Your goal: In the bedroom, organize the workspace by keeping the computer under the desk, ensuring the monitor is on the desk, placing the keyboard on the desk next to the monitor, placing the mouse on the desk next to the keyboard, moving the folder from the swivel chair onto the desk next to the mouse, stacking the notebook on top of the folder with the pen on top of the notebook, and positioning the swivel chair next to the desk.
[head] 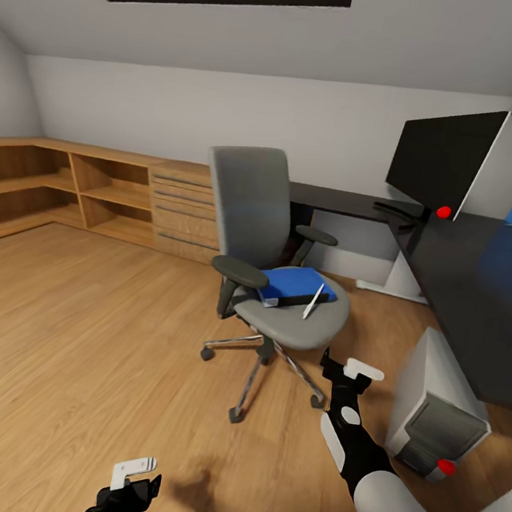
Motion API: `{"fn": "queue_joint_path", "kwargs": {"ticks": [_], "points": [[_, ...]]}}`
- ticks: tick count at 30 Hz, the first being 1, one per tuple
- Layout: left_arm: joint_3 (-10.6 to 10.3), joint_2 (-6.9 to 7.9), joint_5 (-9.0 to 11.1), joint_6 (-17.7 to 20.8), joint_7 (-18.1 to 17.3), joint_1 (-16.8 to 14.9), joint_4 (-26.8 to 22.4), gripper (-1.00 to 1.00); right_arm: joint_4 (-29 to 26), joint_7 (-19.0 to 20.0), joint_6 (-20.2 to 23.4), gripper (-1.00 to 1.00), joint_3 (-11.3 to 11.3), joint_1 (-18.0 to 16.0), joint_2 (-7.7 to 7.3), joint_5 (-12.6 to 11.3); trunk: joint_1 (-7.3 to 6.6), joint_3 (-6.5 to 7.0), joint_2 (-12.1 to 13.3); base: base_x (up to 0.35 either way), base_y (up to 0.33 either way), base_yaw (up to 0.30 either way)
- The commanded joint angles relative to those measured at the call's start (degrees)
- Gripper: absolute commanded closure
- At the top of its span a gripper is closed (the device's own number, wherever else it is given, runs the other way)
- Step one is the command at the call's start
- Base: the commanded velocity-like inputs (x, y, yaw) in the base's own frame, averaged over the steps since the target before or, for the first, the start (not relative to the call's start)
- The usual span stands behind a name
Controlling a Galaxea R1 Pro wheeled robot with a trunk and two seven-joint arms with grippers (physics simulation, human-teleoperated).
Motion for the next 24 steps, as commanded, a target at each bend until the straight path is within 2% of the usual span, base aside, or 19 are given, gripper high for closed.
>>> {"fn": "queue_joint_path", "kwargs": {"ticks": [1, 8, 13, 24], "points": [[0.1, -0.04, 0.6, 0.3, 0.1, 0.0, -0.1, -1.00, 0.1, 0.1, -0.4, -1.00, 0.0, 0.0, 0.03, -0.6, -0.01, -0.05, 0.0, 0.000, 0.000, -0.199], [0.1, -0.05, 0.6, 0.2, 0.1, 0.0, -0.1, -1.00, 0.1, 0.2, -0.4, -1.00, -0.1, 0.0, 0.04, -0.6, -0.01, -0.09, 0.0, 0.000, 0.027, -0.234], [0.1, -0.06, 0.6, 0.1, 0.1, 0.0, -0.1, -1.00, 0.2, 0.2, -0.4, -1.00, -0.1, 0.0, 0.05, -0.7, -0.01, -0.26, 0.0, 0.000, 0.207, -0.226], [0.1, -0.06, 0.6, 0.1, 0.1, 0.0, -0.1, -1.00, 0.1, 0.2, -0.4, -1.00, -0.1, 0.0, -0.01, -0.6, -0.01, -0.35, 0.0, 0.000, 0.254, -0.048]]}}
